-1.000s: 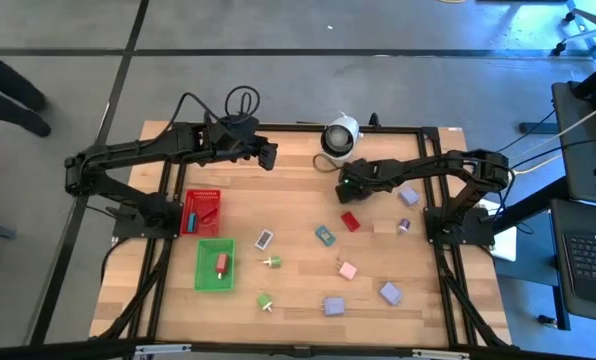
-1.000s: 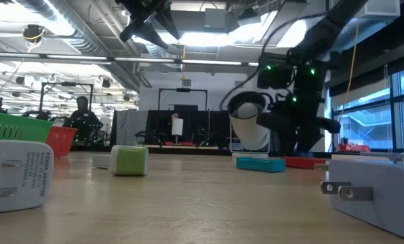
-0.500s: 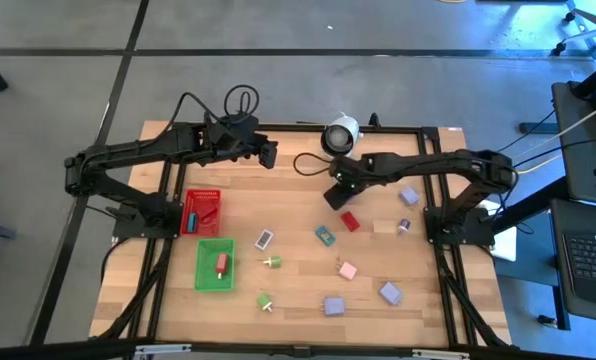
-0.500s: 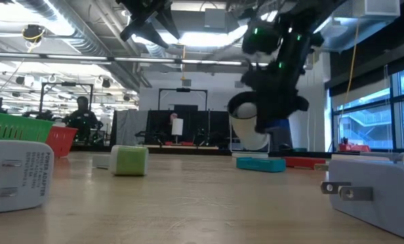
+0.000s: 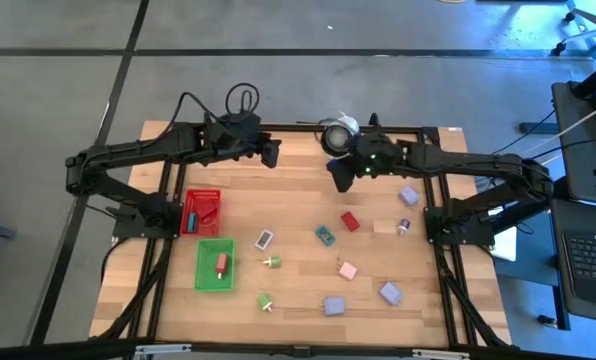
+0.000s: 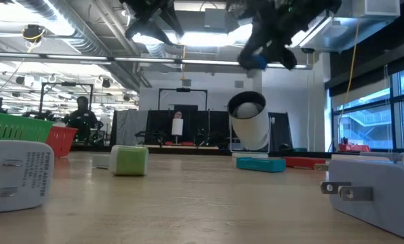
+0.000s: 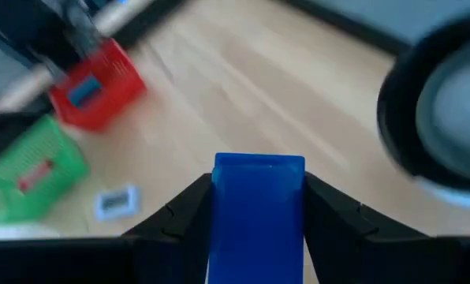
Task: Pick & Place Office items
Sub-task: Put the blue digital timer into the red bin
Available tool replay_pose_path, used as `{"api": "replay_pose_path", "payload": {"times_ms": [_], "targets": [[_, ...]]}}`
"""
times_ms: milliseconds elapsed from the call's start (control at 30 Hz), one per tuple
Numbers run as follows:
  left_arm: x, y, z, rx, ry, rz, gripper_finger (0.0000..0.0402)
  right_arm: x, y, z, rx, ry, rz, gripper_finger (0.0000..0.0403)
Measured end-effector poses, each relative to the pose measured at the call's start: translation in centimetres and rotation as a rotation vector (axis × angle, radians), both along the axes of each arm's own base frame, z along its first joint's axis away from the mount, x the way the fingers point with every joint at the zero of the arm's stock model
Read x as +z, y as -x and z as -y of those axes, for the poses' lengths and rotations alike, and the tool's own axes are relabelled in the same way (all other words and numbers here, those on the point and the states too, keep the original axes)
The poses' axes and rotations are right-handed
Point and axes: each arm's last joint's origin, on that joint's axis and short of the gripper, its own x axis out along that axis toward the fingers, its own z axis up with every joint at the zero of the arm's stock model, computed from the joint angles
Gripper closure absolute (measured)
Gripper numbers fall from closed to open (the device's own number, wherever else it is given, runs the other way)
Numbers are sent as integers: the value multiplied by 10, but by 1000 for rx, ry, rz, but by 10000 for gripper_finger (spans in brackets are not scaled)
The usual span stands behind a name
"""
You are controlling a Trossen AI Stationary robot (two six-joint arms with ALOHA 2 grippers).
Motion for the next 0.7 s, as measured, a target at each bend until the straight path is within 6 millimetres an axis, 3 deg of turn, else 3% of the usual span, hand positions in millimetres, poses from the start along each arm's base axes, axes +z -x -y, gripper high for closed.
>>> {"api": "replay_pose_path", "payload": {"times_ms": [333, 500, 700], "targets": [[24, -23, 16, -336, -358, 114, 211, 28, -3, 2, 186, -43, 270, 238], [24, -32, 28, -484, -600, 31, 213, 38, -4, 6, 272, -97, 382, 238], [19, -47, 40, -526, -744, -6, 205, 51, -5, 15, 284, -158, 533, 238]]}}
